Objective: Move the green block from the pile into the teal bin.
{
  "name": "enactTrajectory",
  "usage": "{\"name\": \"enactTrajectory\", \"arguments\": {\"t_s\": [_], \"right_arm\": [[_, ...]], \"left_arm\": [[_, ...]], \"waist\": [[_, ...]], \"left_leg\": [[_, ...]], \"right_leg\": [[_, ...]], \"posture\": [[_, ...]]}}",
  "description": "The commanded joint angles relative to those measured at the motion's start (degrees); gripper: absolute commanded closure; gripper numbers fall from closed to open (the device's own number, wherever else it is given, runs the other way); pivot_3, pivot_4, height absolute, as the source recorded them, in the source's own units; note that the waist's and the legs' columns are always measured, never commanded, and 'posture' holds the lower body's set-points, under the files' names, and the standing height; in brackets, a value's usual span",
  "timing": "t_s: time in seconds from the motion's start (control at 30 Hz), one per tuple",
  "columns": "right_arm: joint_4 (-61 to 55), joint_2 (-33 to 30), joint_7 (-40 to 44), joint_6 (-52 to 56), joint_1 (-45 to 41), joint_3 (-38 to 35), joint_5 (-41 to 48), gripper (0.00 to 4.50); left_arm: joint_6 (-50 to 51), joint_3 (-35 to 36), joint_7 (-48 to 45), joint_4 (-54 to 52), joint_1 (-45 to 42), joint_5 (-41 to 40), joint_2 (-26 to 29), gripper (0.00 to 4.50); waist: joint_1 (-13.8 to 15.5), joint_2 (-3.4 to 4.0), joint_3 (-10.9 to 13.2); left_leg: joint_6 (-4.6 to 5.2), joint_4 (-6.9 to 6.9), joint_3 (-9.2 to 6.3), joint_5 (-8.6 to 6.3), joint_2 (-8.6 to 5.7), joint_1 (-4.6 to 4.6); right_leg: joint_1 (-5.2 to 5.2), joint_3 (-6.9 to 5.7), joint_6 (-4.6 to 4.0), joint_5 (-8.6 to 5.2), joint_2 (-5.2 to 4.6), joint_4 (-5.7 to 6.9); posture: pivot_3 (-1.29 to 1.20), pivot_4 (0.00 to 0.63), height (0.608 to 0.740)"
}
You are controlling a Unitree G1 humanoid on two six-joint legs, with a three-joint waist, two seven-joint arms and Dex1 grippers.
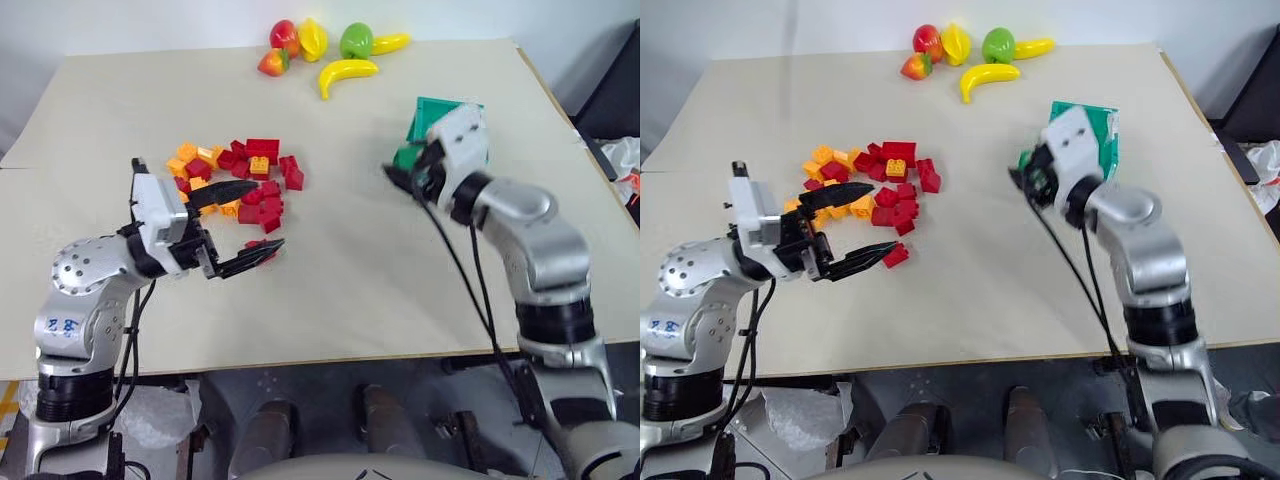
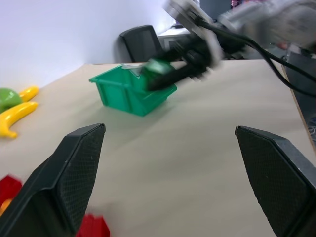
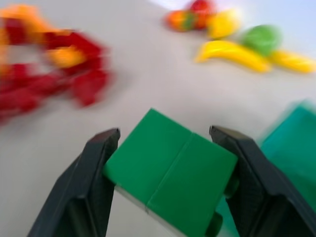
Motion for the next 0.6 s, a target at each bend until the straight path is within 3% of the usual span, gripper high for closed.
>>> {"name": "enactTrajectory", "arguments": {"t_s": [0.03, 0.13, 0.33, 0.47, 0.6], "right_arm": [[12.1, 0.1, 0.5, -8.0, -5.7, -0.1, -2.8, 1.95], [31.8, 1.9, -2.5, -18.8, -14.4, 0.0, -6.1, 1.95], [48.7, 3.1, -4.2, -30.6, -21.2, -0.6, -9.1, 0.02], [49.0, 3.5, -2.0, -32.0, -21.9, -0.9, -8.8, 0.02], [37.3, 2.1, 9.3, -28.9, -16.4, -0.6, -4.6, 0.02]], "left_arm": [[-0.3, -1.5, 2.3, 1.3, -2.4, 1.4, -0.8, 0.0], [-1.7, -2.3, 3.2, 4.8, -3.9, 2.8, -1.7, 0.0], [-2.7, -1.1, 3.9, 6.1, -4.0, 2.8, -1.9, 0.0], [-1.2, 1.0, 4.4, 5.7, -2.5, 1.1, -1.4, 0.0], [0.6, 4.8, 7.5, 5.4, 0.9, 1.5, -0.3, 0.0]], "waist": [[-0.3, 0.0, 0.0], [-1.1, 0.0, 0.0], [-1.9, 0.0, 0.0], [-2.5, 0.01, 0.0], [-2.8, 0.03, 0.0]], "left_leg": [[0.0, -0.04, 0.01, 0.0, 0.02, 0.0], [0.02, -0.03, 0.09, 0.0, -0.03, -0.01], [0.02, -0.28, 0.13, 0.01, 0.07, -0.01], [0.02, -0.3, 0.13, 0.0, 0.07, -0.02], [0.0, -0.27, 0.13, -0.01, 0.15, -0.02]], "right_leg": [[0.0, 0.0, 0.0, 0.0, 0.01, 0.02], [-0.01, 0.05, 0.06, 0.03, -0.02, 0.01], [-0.08, 0.06, 0.06, 0.04, 0.02, -0.1], [-0.08, 0.06, 0.06, 0.04, 0.0, -0.15], [-0.08, 0.07, 0.06, 0.04, 0.05, -0.14]], "posture": [[0.0, 0.15, 0.74], [0.0, 0.15, 0.74], [0.0, 0.15, 0.74], [0.0, 0.15, 0.74], [0.0, 0.15, 0.74]]}}
